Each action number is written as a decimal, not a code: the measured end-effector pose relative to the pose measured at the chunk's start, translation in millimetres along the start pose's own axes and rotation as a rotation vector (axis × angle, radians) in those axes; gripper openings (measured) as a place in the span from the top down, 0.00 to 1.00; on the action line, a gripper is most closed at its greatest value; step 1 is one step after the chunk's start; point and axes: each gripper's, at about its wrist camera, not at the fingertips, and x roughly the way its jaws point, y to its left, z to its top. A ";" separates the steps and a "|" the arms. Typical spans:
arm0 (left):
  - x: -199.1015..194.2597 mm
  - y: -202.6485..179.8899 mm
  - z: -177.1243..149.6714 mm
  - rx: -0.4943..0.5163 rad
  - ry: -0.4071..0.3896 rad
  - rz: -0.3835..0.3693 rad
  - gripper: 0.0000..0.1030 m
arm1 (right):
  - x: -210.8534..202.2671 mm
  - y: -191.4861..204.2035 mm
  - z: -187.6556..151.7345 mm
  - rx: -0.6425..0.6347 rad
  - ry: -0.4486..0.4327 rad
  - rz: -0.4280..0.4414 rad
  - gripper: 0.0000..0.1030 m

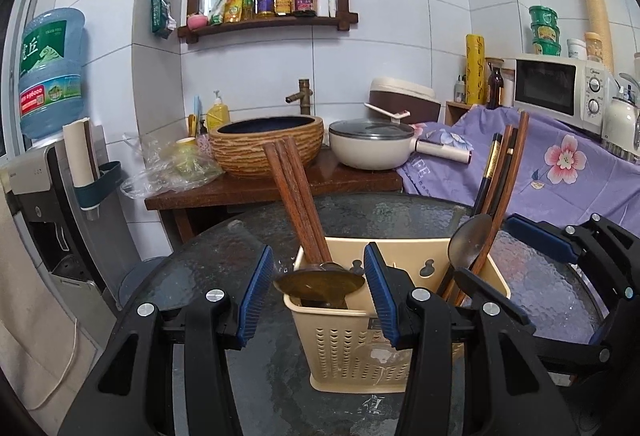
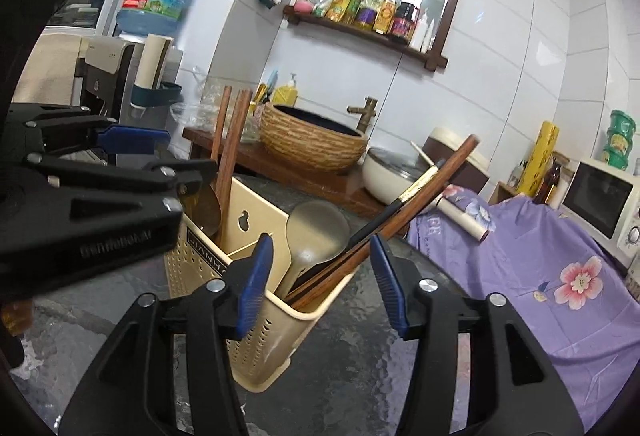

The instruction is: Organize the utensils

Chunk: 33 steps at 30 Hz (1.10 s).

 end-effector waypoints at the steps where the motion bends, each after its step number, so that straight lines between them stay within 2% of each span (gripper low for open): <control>1: -3.8 1.6 0.7 -0.003 -0.006 0.000 0.55 | -5.0 -1.9 -1.0 -0.003 -0.013 -0.009 0.48; 3: -13.2 7.2 1.0 -0.011 -0.021 0.001 0.51 | -13.2 -6.1 -2.5 -0.001 -0.029 -0.020 0.39; 4: -17.3 8.1 0.7 -0.011 -0.027 0.004 0.48 | -19.9 -9.7 -4.1 0.009 -0.040 -0.026 0.38; 9: -44.2 9.1 -9.6 0.001 -0.058 0.002 0.34 | -54.2 -28.6 -13.8 0.116 -0.096 -0.033 0.13; 11: -53.3 7.8 -14.7 -0.003 -0.067 -0.004 0.24 | -64.2 -32.3 -18.8 0.151 -0.093 -0.032 0.06; 12: -58.0 6.7 -17.9 -0.003 -0.071 -0.007 0.21 | -69.5 -33.3 -23.4 0.166 -0.082 -0.029 0.05; 14: -71.6 3.5 -29.3 0.001 -0.087 -0.007 0.07 | -75.2 -32.3 -32.6 0.168 -0.040 0.005 0.05; 15: -79.4 1.8 -37.4 0.002 -0.099 -0.011 0.06 | -78.3 -31.0 -39.2 0.168 -0.016 0.037 0.05; 18: -99.1 -1.8 -63.7 -0.011 -0.103 -0.035 0.06 | -93.8 -27.7 -62.5 0.191 0.030 0.109 0.05; 20: -107.9 -2.5 -81.1 -0.035 -0.088 -0.043 0.06 | -108.0 -27.3 -80.2 0.235 0.026 0.152 0.05; 24: -128.2 -6.1 -118.4 -0.050 -0.052 -0.047 0.06 | -138.2 -18.1 -107.1 0.257 0.025 0.140 0.05; 27: -142.4 -4.8 -134.8 -0.085 -0.028 -0.055 0.06 | -159.4 -11.7 -120.4 0.281 0.030 0.134 0.05; 30: -163.2 -0.9 -149.7 -0.139 -0.026 -0.045 0.06 | -181.7 -6.7 -129.3 0.313 0.034 0.161 0.05; 33: -185.0 -0.2 -160.9 -0.160 -0.038 -0.045 0.06 | -208.1 0.8 -134.6 0.305 0.007 0.149 0.05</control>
